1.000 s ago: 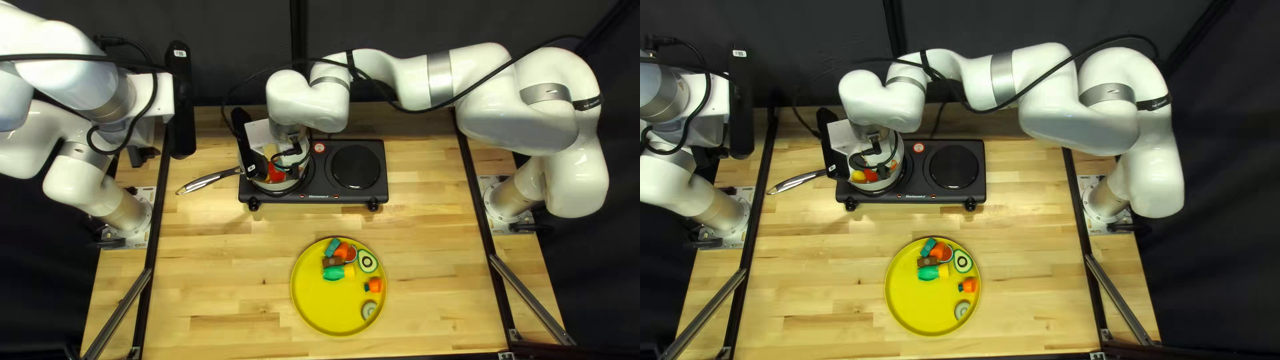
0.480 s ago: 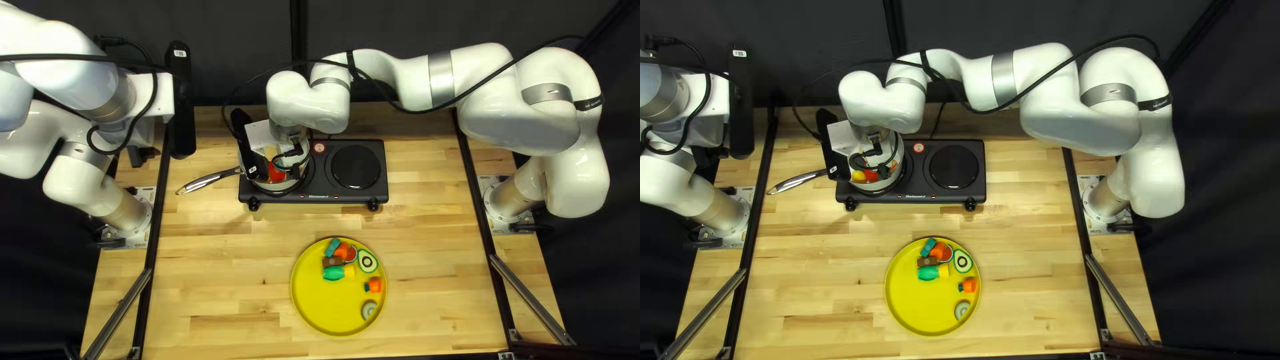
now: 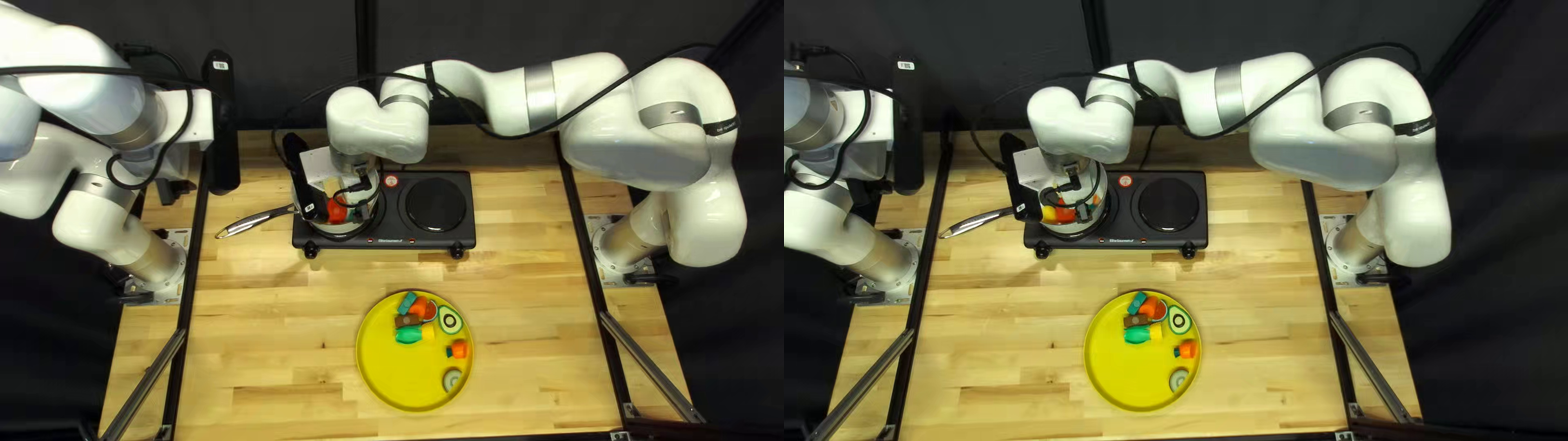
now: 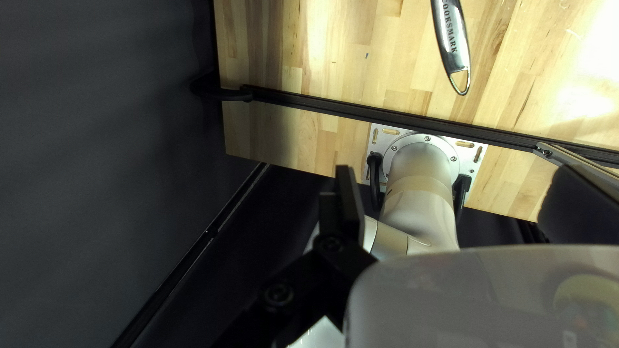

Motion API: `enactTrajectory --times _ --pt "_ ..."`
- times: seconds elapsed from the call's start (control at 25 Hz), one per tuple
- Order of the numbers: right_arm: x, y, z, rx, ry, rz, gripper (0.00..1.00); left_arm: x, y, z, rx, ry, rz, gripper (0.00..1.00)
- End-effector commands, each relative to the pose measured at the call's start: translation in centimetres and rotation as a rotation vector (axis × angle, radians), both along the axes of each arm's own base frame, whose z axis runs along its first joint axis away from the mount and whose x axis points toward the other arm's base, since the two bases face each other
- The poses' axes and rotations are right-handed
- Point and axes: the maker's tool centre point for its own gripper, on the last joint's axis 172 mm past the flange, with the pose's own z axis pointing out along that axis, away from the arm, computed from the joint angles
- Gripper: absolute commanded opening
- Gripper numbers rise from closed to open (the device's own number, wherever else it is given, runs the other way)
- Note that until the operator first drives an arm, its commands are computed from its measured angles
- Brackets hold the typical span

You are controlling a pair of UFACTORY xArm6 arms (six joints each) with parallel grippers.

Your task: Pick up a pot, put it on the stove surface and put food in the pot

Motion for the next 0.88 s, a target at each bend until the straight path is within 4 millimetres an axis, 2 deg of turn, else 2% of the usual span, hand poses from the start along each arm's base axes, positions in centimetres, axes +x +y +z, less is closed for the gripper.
enactTrajectory --times 0.04,0.12,0.16,0.2,0.24,0.32,0.36,0.44,0.52,0.64,0.88 --pt "-0.7 0.8 0.5 -0.007 0.004 -0.004 1.00 0.0 0.0 0.0 0.000 0.000 0.000 1.00" --pt "-1.9 2.7 1.3 -0.014 0.019 -0.034 1.00 0.0 0.0 0.0 0.000 0.000 0.000 1.00" --pt "-3.1 4.5 1.7 -0.013 0.028 -0.066 1.00 0.0 0.0 0.0 0.000 0.000 0.000 1.00" --pt "-3.7 5.5 1.8 -0.011 0.033 -0.080 1.00 0.0 0.0 0.0 0.000 0.000 0.000 1.00" --pt "-5.1 7.6 1.8 -0.008 0.038 -0.106 1.00 0.0 0.0 0.0 0.000 0.000 0.000 1.00" --pt "-6.8 10.0 1.4 -0.006 0.049 -0.133 1.00 0.0 0.0 0.0 0.000 0.000 0.000 1.00" --pt "-8.2 12.5 0.7 -0.005 0.063 -0.159 1.00 0.0 0.0 0.0 0.000 0.000 0.000 1.00" --pt "-9.8 16.2 -0.4 -0.004 0.077 -0.182 1.00 0.0 0.0 0.0 0.000 0.000 0.000 1.00" --pt "-10.9 18.9 -1.4 -0.002 0.086 -0.193 1.00 0.0 0.0 0.0 0.000 0.000 0.000 1.00" --pt "-12.8 24.0 -3.3 -0.002 0.084 -0.178 1.00 0.0 0.0 0.0 0.000 0.000 0.000 1.00" --pt "-13.9 30.6 -7.1 -0.018 0.074 -0.123 1.00 0.0 0.0 0.0 0.000 0.000 0.000 1.00"
